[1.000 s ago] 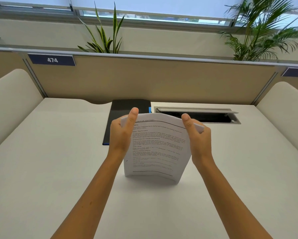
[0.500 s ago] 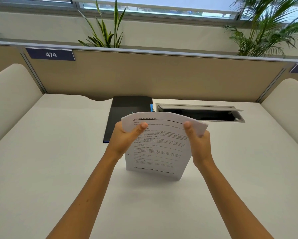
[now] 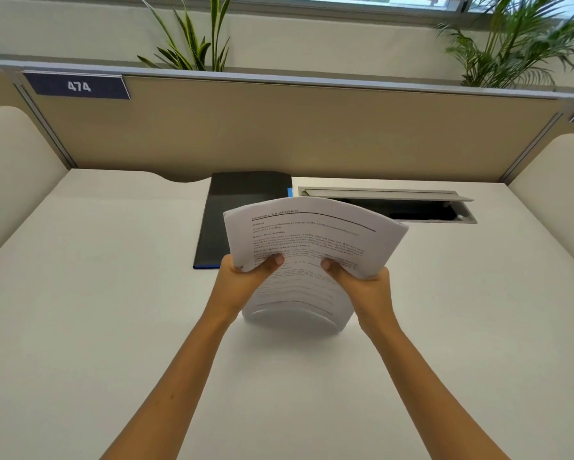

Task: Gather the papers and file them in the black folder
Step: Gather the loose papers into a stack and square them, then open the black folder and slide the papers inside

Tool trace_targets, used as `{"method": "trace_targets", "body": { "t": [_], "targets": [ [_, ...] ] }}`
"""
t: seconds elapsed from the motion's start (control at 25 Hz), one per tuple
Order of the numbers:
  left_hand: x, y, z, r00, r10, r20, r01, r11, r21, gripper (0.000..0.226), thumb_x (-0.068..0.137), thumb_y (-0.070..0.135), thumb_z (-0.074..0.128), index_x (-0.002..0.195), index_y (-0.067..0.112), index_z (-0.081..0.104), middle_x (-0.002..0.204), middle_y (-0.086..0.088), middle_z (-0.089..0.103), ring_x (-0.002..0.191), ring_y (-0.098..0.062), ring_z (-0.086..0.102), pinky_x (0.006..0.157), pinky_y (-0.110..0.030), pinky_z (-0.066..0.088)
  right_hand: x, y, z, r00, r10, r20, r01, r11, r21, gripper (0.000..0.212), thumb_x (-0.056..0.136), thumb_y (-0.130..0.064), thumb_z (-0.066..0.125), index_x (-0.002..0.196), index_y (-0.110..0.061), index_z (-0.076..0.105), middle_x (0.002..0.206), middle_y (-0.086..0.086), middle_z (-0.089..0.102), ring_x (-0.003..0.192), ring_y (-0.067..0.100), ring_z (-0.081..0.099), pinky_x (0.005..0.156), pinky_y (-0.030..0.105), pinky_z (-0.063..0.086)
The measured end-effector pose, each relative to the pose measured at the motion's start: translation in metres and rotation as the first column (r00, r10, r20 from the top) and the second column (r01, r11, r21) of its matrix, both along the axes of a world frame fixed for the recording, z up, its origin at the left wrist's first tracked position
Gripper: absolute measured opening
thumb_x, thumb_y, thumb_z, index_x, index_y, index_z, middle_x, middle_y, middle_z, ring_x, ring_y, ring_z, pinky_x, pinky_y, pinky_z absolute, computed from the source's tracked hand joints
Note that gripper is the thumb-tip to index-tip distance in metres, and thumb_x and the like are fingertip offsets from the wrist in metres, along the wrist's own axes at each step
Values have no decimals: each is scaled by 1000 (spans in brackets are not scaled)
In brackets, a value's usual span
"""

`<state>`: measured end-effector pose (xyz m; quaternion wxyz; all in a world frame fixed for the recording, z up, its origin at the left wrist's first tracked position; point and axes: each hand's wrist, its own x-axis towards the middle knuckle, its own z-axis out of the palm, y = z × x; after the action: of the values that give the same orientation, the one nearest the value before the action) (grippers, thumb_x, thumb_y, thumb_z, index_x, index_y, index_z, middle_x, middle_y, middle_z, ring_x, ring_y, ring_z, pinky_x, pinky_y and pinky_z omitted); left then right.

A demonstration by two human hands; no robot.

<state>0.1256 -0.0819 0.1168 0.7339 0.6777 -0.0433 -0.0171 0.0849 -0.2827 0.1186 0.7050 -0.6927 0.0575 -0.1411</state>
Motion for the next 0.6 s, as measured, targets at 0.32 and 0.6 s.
{"method": "trace_targets", "body": {
  "t": [0.32,0.6],
  "targets": [
    [2,0,-22,984,-97,-150,100,995,11,29,70,41,76,96,49,66,96,20,73,91,-4,68,63,-16,56,8,-13,-22,989,19,-145,-20,1000,-7,33,64,-29,86,95,-30,73,93,-7,77,84,14,73,65,28,60],
    [13,-14,-60,817,-104,-567,133,991,9,22,84,25,70,105,22,67,97,-1,76,83,-19,73,66,-33,59,16,-24,-71,896,-88,-436,29,989,-142,37,78,-30,74,109,-12,68,99,6,74,84,24,71,78,44,60]
  ]
}}
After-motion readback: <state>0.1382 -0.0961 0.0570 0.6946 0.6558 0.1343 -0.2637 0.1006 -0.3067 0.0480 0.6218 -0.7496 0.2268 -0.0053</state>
